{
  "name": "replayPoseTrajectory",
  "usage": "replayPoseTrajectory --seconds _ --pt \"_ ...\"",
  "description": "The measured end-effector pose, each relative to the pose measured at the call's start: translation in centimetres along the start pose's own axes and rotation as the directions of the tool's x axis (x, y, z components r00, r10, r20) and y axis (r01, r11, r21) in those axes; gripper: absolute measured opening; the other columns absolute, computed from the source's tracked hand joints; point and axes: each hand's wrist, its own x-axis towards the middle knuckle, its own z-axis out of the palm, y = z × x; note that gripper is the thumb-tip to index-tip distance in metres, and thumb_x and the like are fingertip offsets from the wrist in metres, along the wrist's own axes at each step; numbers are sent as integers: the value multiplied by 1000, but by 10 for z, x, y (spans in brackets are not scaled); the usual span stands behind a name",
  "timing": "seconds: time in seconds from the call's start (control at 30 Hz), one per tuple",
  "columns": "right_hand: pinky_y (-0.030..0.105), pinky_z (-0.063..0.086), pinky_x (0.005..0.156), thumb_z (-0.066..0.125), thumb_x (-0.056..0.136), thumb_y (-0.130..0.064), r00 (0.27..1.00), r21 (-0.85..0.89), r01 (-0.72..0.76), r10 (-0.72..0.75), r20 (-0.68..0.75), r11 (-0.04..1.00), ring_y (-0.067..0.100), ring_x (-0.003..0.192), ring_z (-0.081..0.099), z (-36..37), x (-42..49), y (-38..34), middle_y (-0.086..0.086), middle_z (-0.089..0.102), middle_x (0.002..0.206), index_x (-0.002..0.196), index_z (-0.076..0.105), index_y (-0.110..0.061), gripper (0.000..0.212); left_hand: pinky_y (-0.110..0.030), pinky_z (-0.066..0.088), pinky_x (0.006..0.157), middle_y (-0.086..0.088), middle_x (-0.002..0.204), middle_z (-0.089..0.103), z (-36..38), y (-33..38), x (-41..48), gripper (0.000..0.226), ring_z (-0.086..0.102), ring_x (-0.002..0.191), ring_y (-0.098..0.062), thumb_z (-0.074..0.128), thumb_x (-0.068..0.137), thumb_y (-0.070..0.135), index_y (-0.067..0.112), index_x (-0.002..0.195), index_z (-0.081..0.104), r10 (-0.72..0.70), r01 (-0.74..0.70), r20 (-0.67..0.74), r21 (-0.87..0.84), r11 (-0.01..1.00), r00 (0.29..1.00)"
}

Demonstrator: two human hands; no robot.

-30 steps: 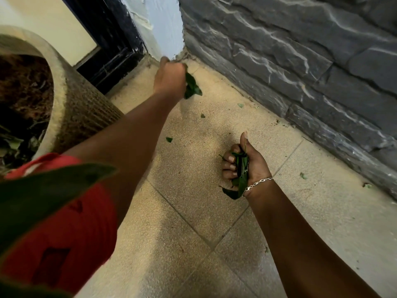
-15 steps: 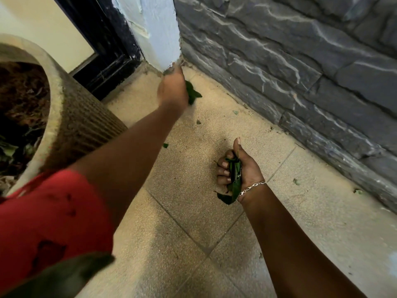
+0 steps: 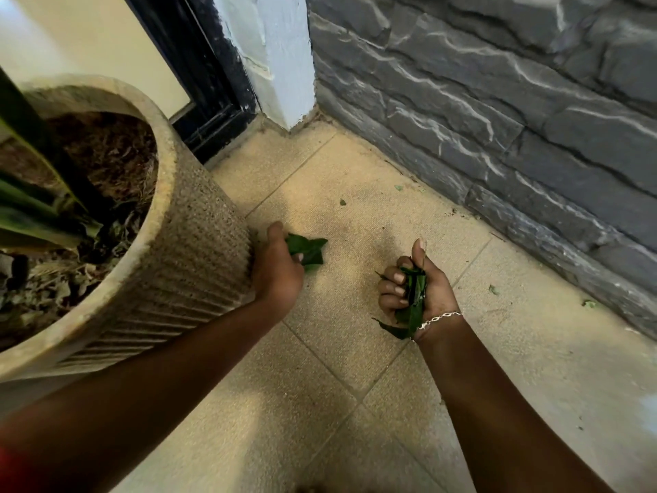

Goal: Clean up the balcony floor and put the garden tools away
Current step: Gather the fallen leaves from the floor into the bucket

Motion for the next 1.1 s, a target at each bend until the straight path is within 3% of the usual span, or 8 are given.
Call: replayPoseTrajectory --seconds 0.13,0.4,0.5,0.6,0.7,0.77,0.87,1.1 --pt "12 33 31 94 27 -38 1000 30 5 -5 -4 1000 9 35 39 3 -11 9 -2 44 44 43 51 -16 51 -24 41 72 -16 111 63 5 4 12 31 59 102 -24 58 91 4 2 120 50 -8 8 0 7 1000 1000" --pt "11 33 32 95 22 -35 999 49 19 -17 -52 999 9 33 39 -5 -23 9 -2 45 43 42 51 -16 52 -33 50 73 -20 100 66 6 6 21 19 64 96 -32 59 90 6 -3 107 62 -13 13 -3 66 998 1000" --pt "11 32 31 95 23 -33 997 57 35 -32 -67 998 9 32 39 0 -23 9 -1 45 44 42 50 -16 52 -25 53 65 -15 101 65 2 18 -1 22 65 87 -24 58 91 6 -2 111 61 12 -12 58 -4 1000 998" --pt "11 36 35 83 55 -40 976 29 80 -73 -204 996 11 34 42 2 -19 9 0 48 46 44 50 -16 42 -11 50 51 -7 94 61 6 42 -56 15 58 68 -4 56 91 4 0 105 60 136 -105 178 -176 979 975" --pt "24 50 52 55 84 -47 942 27 59 -47 -333 998 22 54 56 3 -19 11 7 53 67 67 49 -14 37 -28 58 61 -8 90 67 11 60 -94 7 66 76 -15 60 90 7 4 96 64 329 -269 235 -253 929 914" --pt "21 50 49 50 89 -42 936 28 91 -76 -345 995 22 50 57 11 -23 12 9 52 62 67 45 -13 37 -37 57 66 -9 83 68 13 62 -96 5 66 74 -19 62 88 7 4 91 66 401 -349 224 -239 906 888" --pt "15 44 39 48 93 -33 918 58 156 -124 -376 986 17 34 51 23 -27 10 4 48 40 45 42 -13 52 -38 56 65 -10 83 69 16 58 -92 7 66 73 -21 63 86 5 2 90 67 445 -405 214 -206 891 870" --pt "11 40 39 50 92 -26 901 71 199 -155 -405 977 13 31 44 29 -30 22 -1 41 37 41 42 -14 53 -33 50 64 -10 82 68 18 56 -93 5 63 73 -24 62 83 2 3 82 67 535 -529 175 -82 844 826"
